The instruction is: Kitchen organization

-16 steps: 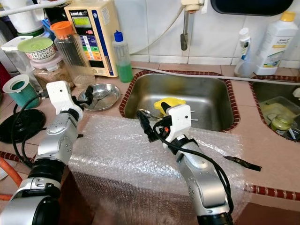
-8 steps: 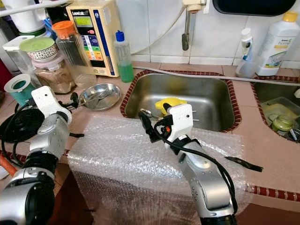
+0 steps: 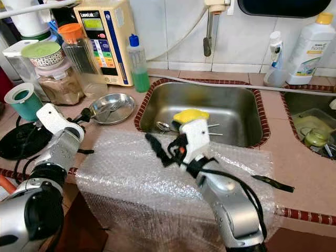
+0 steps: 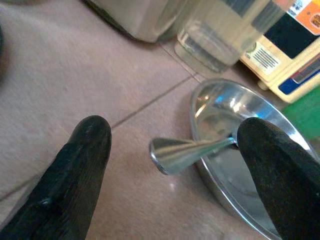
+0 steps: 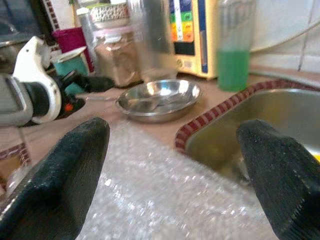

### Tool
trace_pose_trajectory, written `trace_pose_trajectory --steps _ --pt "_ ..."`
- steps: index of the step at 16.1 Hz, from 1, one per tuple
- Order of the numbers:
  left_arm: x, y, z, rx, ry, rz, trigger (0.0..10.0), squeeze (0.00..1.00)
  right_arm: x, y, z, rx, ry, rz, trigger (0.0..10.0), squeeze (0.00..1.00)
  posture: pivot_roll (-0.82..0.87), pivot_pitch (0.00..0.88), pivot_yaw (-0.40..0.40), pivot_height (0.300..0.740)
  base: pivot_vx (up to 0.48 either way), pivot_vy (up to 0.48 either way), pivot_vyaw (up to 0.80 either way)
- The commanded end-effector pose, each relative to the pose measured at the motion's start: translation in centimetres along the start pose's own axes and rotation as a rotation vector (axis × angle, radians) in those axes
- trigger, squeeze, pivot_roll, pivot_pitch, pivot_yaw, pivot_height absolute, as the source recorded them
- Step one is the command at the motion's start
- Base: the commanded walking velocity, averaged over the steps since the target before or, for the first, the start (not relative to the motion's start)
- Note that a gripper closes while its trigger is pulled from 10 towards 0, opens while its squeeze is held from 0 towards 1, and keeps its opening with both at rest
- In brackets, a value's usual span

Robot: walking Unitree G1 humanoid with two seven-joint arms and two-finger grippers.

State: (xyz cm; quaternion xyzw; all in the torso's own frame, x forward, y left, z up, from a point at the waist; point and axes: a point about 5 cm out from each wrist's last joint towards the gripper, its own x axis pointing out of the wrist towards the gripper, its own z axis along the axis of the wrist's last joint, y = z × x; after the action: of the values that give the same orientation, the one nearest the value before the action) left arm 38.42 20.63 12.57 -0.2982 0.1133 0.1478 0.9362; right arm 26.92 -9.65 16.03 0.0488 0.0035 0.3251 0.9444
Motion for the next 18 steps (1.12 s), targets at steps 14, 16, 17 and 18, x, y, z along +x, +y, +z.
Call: trace_pose_trajectory --steps 14,16,17,18 --pt "0.4 -0.6 0.6 -0.232 0.085 -0.068 10.0 0.00 -0.2 0.8 0.5 0.016 0.007 0.073 10.0 0.00 -0.08 0.000 0.155 0.740 0.000 0.000 0.00" --pt "0.4 -0.7 0.5 -0.290 0.091 -0.082 10.0 0.00 -0.2 0.7 0.5 0.013 0.009 0.070 10.0 0.00 -0.08 0.000 0.155 0.740 0.000 0.000 0.00" --pt "0.4 -0.7 0.6 -0.281 0.087 -0.085 5.3 0.00 -0.2 0.7 0.5 0.013 0.010 0.071 10.0 0.00 -0.08 0.000 0.155 0.740 0.000 0.000 0.00" --pt "0.4 -0.7 0.6 -0.284 0.080 -0.085 0.0 0.00 -0.2 0.6 0.5 0.012 0.009 0.069 10.0 0.00 -0.08 0.000 0.153 0.740 0.000 0.000 0.00"
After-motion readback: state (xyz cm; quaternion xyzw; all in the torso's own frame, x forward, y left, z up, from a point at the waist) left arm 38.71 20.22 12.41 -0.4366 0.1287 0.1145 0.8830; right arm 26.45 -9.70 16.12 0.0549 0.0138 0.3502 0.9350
